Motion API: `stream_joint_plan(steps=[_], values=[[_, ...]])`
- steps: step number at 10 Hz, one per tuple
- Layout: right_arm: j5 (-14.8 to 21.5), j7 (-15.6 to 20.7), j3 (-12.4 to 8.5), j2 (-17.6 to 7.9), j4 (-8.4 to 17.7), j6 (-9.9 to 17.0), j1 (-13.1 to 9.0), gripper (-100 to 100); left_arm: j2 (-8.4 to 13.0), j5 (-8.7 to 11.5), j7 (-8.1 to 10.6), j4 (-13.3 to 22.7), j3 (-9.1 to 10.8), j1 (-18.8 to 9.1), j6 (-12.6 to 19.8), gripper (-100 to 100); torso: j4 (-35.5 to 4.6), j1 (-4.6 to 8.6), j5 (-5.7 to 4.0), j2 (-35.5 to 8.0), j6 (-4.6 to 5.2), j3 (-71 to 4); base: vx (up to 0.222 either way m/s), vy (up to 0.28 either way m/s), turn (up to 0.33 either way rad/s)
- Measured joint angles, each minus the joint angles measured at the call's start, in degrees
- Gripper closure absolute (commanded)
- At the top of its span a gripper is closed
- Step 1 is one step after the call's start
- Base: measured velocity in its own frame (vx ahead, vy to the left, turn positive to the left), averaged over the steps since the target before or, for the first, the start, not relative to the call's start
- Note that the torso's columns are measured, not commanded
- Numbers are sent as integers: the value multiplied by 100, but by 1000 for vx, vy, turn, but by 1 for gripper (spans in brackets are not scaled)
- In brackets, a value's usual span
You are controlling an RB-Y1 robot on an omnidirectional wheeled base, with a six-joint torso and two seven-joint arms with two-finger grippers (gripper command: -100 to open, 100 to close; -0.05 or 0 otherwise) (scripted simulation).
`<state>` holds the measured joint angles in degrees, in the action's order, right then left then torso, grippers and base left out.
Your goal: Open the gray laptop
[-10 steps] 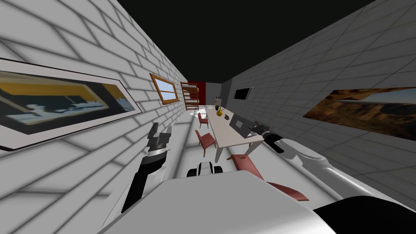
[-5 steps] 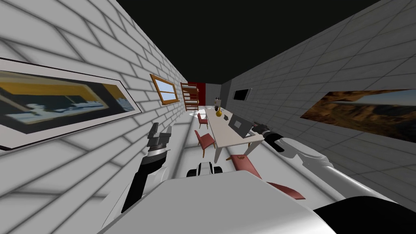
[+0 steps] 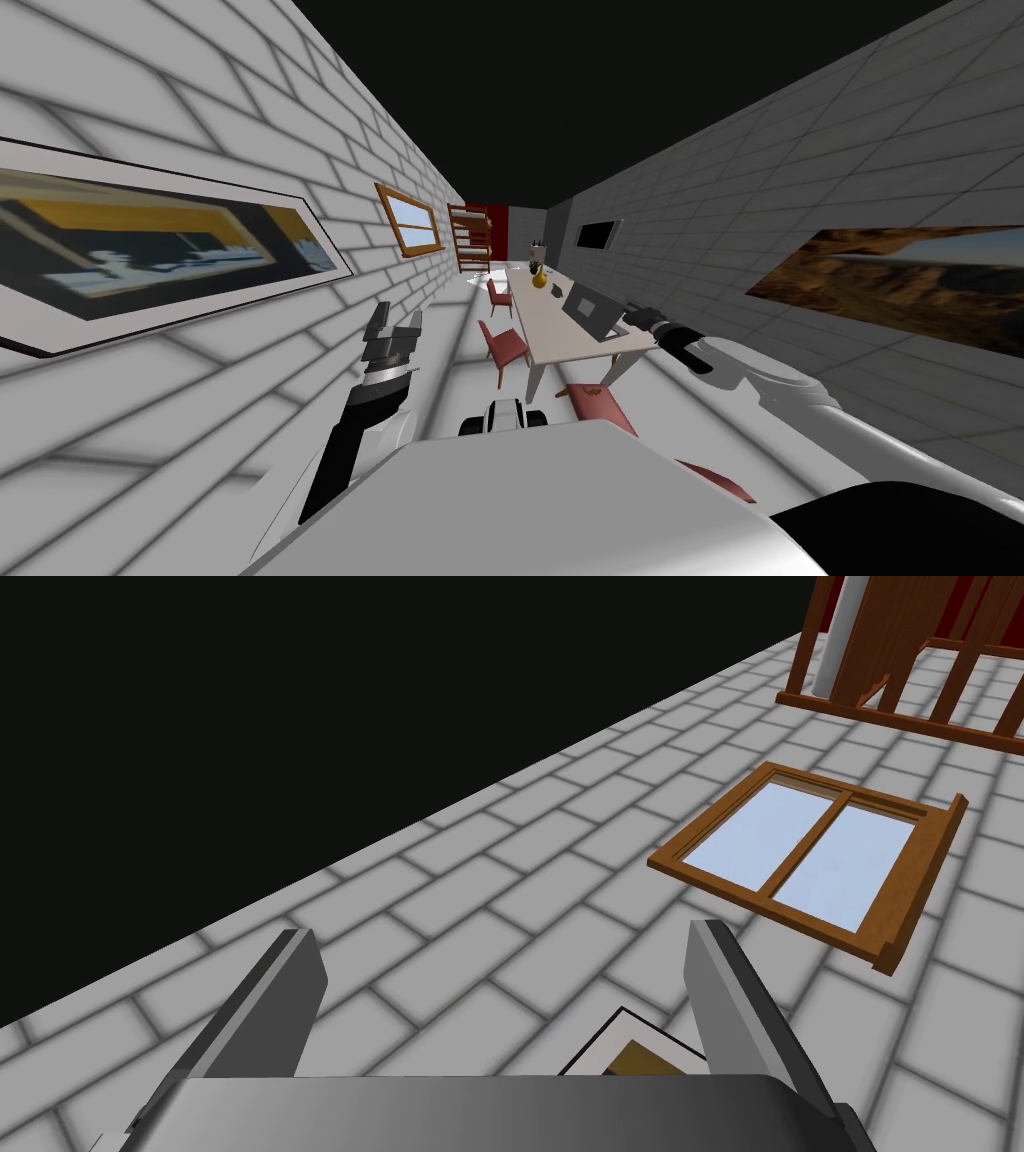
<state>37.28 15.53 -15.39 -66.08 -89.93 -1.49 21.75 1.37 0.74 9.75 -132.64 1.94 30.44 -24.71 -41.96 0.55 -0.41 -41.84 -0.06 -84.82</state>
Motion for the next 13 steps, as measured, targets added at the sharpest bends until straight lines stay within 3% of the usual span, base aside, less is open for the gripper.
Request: stream_joint_plan(steps=[4, 5, 13], values=[[-637, -612, 115, -483, 303, -194, 114, 100, 0, 0, 0, 0, 0, 0, 0, 0, 1, -6, 0, 3, -1, -1, 3, -43, 17], [-656, -647, 109, -496, 313, -202, 121, -100, 0, 0, 0, 0, 0, 0, 0, 0, -9, -29, 16, -7, -5, 4, -9, -17, 16], [339, 131, 369, -692, 66, 363, 326, -100, 0, 0, 0, 0, 0, 0, 0, 0, -34, -53, 41, -49, 7, 28, -6, -21, 31]])
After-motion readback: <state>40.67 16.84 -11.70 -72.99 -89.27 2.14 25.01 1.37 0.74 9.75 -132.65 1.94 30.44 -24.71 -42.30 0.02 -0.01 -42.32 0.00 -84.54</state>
